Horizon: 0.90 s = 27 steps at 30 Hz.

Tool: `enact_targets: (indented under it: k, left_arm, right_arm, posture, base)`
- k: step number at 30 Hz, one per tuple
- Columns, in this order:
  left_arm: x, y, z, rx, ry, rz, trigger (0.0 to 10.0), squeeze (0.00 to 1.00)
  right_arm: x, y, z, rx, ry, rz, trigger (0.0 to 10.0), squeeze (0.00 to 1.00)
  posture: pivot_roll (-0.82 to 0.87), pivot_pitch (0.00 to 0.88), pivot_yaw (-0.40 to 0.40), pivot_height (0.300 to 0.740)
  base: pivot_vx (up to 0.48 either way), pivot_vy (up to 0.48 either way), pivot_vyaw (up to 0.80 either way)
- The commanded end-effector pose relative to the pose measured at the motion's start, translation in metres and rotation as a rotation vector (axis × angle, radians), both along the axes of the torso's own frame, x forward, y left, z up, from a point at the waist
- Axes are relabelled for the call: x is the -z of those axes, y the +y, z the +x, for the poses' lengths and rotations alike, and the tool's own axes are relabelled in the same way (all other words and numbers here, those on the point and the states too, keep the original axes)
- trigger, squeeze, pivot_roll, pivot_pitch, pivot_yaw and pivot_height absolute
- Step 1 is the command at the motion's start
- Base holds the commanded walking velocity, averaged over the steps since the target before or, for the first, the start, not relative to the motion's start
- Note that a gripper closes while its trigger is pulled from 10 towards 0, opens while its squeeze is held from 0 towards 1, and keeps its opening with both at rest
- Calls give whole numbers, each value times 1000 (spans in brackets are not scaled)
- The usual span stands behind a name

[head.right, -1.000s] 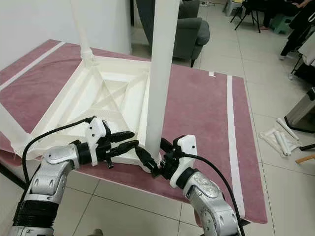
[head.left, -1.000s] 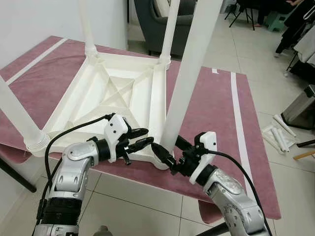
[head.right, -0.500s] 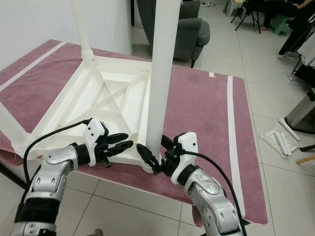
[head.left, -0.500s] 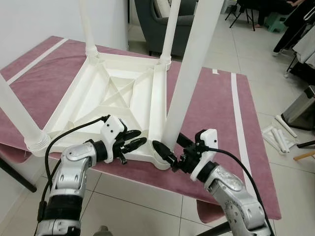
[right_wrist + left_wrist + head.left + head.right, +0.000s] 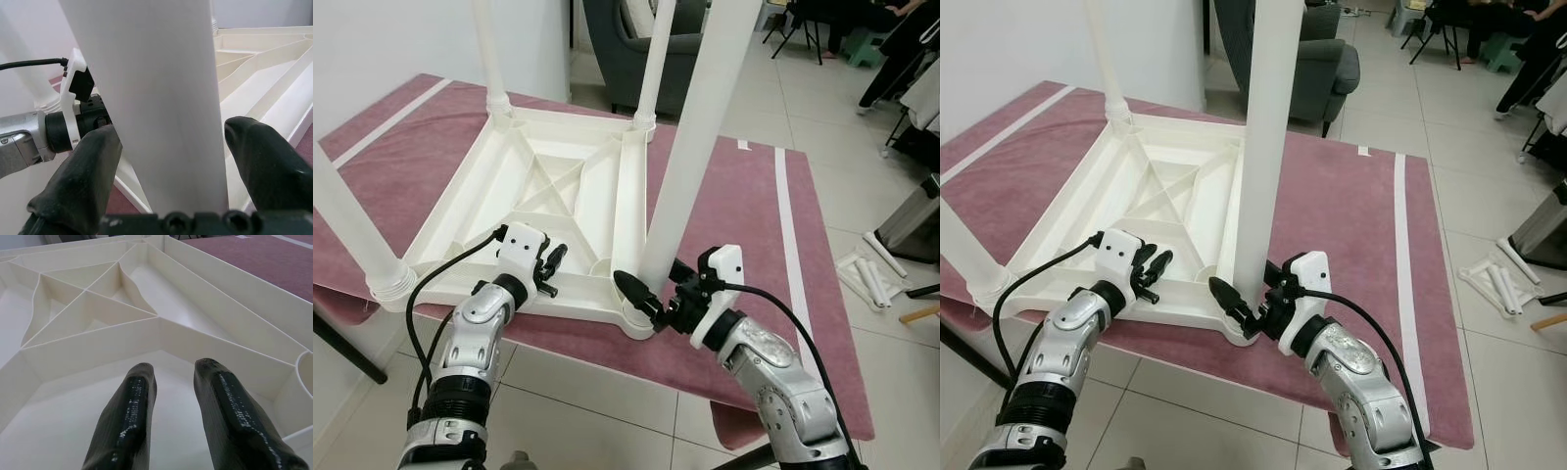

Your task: Building children table

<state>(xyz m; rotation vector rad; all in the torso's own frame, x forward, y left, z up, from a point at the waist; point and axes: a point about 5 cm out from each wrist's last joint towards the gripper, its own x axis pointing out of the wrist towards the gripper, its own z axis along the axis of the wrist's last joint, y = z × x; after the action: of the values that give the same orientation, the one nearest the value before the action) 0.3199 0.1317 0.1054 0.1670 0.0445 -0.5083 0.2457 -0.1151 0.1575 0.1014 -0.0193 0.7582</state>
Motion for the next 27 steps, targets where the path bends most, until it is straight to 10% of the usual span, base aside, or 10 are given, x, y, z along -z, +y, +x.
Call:
enact_targets:
  k: [1,13,18,27]
  left_arm:
    - [19,-4,-10,29,57,11,10000,0]
    - [-27,-8,-22,282,-123,38,10000,0]
    - [-31,14,-42,655,8,251,10000,0]
    - [-21,1,-39,833,81,410,10000,0]
  right_arm:
    - [-6,-4,5,-16,-21,-25,10000,0]
    - [-12,-9,13,-20,-50,-52,10000,0]
    - [-15,-9,14,-69,-64,-80,10000,0]
    - [-25,-12,13,-171,-102,-161,10000,0]
  posture:
    - [123,0,-45,740]
    - [138,0,-54,740]
    - [149,0,-59,740]
    - [143,0,-57,740]
  base:
    - [0,0,0]
    - [0,0,0]
    - [0,0,0]
    - [0,0,0]
